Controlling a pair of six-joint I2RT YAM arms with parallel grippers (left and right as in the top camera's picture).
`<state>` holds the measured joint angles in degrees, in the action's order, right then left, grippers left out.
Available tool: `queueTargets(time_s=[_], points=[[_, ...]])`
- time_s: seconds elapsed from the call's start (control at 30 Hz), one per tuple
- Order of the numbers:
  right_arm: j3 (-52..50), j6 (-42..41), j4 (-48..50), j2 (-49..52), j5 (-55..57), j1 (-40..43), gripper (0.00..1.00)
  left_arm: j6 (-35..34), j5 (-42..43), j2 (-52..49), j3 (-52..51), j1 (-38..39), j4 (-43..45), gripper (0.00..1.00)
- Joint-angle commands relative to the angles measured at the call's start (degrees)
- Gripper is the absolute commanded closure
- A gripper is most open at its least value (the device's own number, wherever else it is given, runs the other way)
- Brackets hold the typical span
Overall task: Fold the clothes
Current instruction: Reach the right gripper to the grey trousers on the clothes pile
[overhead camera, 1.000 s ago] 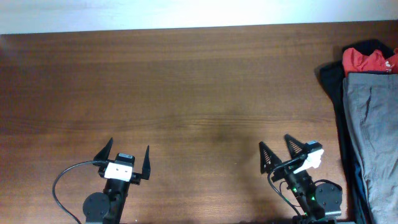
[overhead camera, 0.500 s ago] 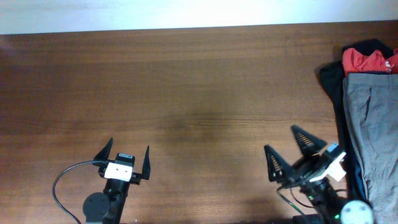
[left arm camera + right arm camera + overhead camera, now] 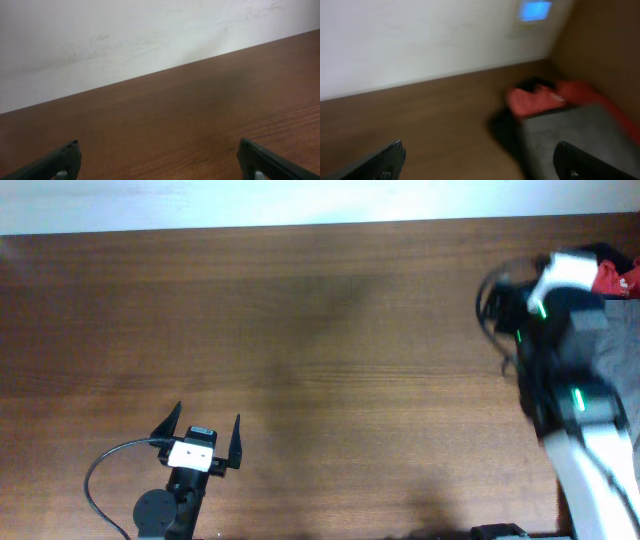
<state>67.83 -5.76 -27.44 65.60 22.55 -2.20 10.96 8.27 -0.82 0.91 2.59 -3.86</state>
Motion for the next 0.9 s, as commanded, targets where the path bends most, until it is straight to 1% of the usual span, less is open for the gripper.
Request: queueTargets(time_s=[0.0,0.07,0.13,0.27,0.37,0.47,0.5,0.6,0.63,0.77,0.87], points=[[8.7,1.1,-1.9,15.7,27.9,0.4,0.01,0.7,-0.4,0.4,-0.4,-0.2,-0.1,0.01],[10.3,1.1,-0.2,23.4,32.1,1.8,0.01,0.7,-0.4,0.4,-0.4,-0.2,-0.1,0.0],[10.3,1.1,1.2,28.4,29.7,4.1,0.02,0.7,-0.4,0.4,-0.4,-0.2,-0.1,0.01],[10.3,1.1,1.5,35.7,29.6,8.5,0.01,0.7,-0.4,0.4,-0.4,-0.2,-0.1,0.01],[10.3,1.1,1.1,39.0,28.3,11.2,0.01,0.7,-0.4,0.4,-0.4,-0.2,-0.1,0.01],[10.3,1.1,0.7,40.8,23.9,14.4,0.01,0.7,-0.4,0.4,-0.4,-0.2,-0.1,0.0],[10.3,1.4,0.6,41.2,20.8,15.8,0.02,0.7,-0.4,0.4,-0.4,-0.2,-0.1,0.01],[10.3,6.8,0.6,42.3,9.7,18.9,0.01,0.7,-0.4,0.4,-0.4,-0.2,-0.1,0.01],[10.3,7.3,0.7,42.6,7.8,19.8,0.01,0.7,-0.4,0.4,-0.4,-0.2,-0.1,0.01],[10.2,7.5,1.3,44.3,4.9,22.0,0.01,0.7,-0.4,0.4,-0.4,-0.2,-0.1,0.0],[10.2,11.5,1.8,45.4,-0.4,22.3,0.01,0.7,-0.4,0.4,-0.4,-0.2,-0.1,0.01]])
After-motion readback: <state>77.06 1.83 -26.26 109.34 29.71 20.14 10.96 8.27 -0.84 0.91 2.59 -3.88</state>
